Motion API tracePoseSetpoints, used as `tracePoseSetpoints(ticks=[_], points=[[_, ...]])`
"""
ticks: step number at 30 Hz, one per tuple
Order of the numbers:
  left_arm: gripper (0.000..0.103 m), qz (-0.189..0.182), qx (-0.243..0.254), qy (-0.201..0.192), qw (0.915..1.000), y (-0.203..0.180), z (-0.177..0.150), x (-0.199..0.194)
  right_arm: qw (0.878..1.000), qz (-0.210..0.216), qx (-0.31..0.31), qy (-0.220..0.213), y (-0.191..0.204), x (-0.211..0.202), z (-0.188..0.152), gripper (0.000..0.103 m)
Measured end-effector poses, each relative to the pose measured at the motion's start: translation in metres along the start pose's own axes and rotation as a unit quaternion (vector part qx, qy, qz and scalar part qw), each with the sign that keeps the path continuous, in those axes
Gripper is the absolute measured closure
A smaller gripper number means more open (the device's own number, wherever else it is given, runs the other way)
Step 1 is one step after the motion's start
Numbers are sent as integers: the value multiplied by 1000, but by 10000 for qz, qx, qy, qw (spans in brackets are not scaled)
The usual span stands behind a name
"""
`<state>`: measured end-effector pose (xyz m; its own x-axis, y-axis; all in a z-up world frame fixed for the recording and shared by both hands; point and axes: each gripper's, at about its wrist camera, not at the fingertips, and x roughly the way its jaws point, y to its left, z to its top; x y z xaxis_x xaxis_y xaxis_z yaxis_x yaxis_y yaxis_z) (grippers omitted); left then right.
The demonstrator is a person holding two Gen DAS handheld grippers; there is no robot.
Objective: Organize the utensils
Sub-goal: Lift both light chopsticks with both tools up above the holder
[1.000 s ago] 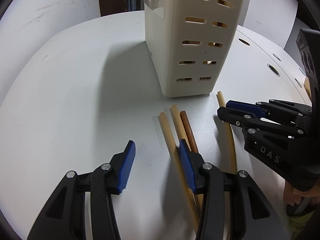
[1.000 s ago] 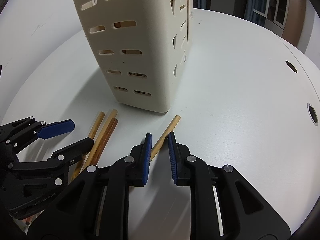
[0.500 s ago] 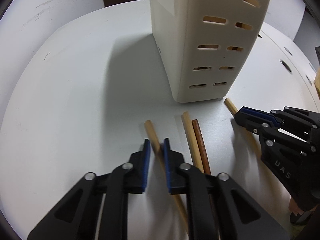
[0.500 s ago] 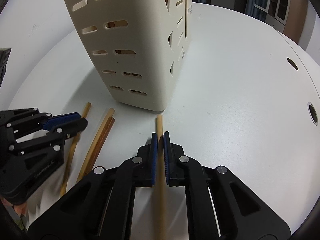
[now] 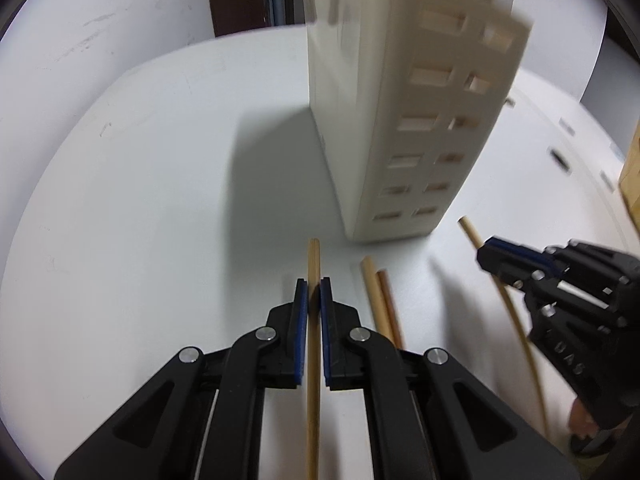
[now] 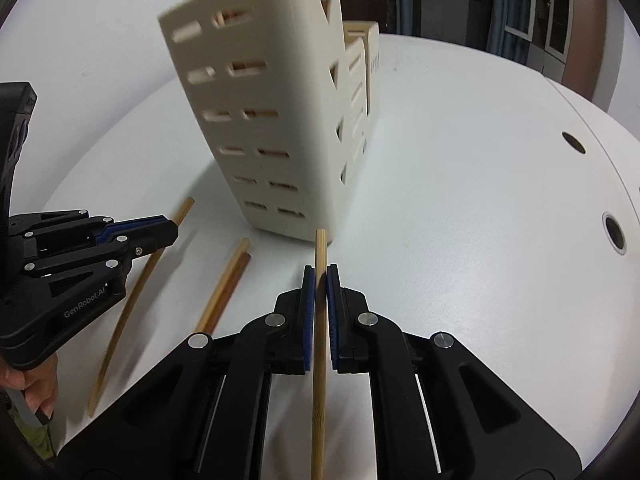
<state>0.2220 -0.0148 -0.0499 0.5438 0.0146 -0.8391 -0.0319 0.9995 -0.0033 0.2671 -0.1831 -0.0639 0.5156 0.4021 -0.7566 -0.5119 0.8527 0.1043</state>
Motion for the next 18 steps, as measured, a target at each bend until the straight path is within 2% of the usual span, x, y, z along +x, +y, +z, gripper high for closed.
tracePoseSetpoints(ticks=[5,18], points=[[97,-155,-30,-394,9991,-8,-5,-31,9994,6,-104,-316,6,-20,7,98],[97,-194,-25,-1228,9922,-16,3,-92,9948,169,-203,-980,-1,-64,18,98]])
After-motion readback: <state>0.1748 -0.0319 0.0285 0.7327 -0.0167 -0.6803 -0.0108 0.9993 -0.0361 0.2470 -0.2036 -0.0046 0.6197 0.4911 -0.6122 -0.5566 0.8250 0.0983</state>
